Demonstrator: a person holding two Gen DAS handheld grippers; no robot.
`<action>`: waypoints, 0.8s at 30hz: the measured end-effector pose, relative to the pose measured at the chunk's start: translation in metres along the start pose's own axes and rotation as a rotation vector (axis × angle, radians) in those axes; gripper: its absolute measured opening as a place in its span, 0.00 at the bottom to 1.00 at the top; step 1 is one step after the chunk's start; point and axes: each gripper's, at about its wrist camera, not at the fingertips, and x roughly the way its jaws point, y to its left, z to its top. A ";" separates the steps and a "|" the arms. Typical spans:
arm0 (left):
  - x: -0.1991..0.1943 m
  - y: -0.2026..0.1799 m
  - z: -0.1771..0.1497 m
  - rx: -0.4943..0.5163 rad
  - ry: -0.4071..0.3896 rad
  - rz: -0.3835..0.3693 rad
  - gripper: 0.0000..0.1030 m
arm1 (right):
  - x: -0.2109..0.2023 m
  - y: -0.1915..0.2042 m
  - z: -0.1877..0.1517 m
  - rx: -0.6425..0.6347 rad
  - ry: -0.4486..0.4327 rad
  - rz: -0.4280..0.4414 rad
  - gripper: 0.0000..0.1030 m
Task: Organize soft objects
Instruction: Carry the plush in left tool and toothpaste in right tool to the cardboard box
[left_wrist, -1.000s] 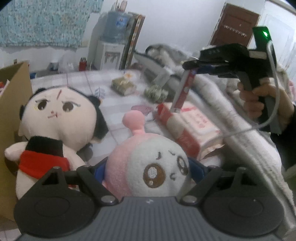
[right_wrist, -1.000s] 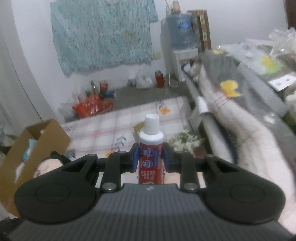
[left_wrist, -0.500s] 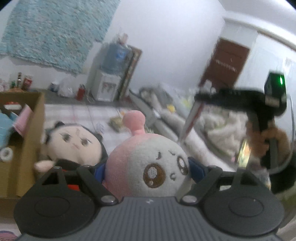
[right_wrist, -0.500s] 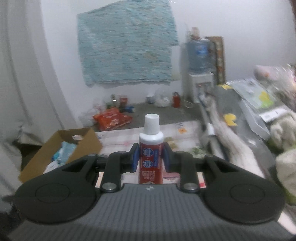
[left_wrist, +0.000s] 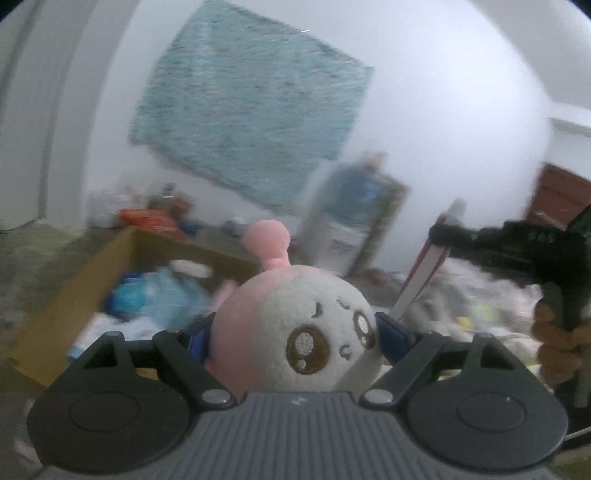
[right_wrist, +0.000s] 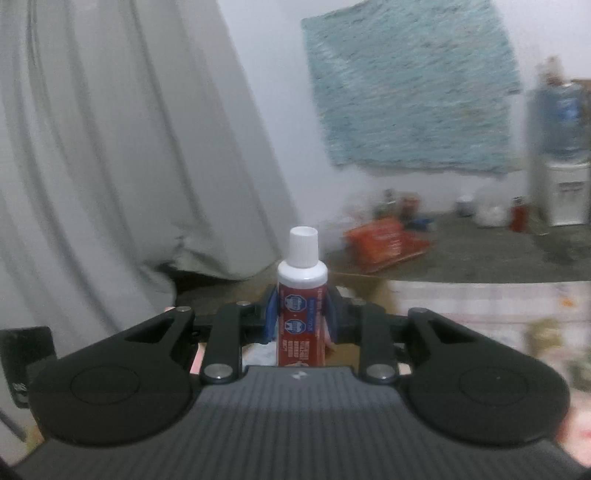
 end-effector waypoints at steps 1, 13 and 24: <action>0.006 0.008 0.002 -0.004 0.017 0.028 0.85 | 0.017 0.004 0.004 0.010 0.019 0.025 0.24; 0.104 0.095 -0.010 -0.083 0.188 0.180 0.85 | 0.225 0.022 -0.022 0.043 0.384 0.014 0.24; 0.124 0.114 -0.038 -0.103 0.269 0.181 0.85 | 0.315 0.037 -0.070 -0.133 0.689 -0.143 0.24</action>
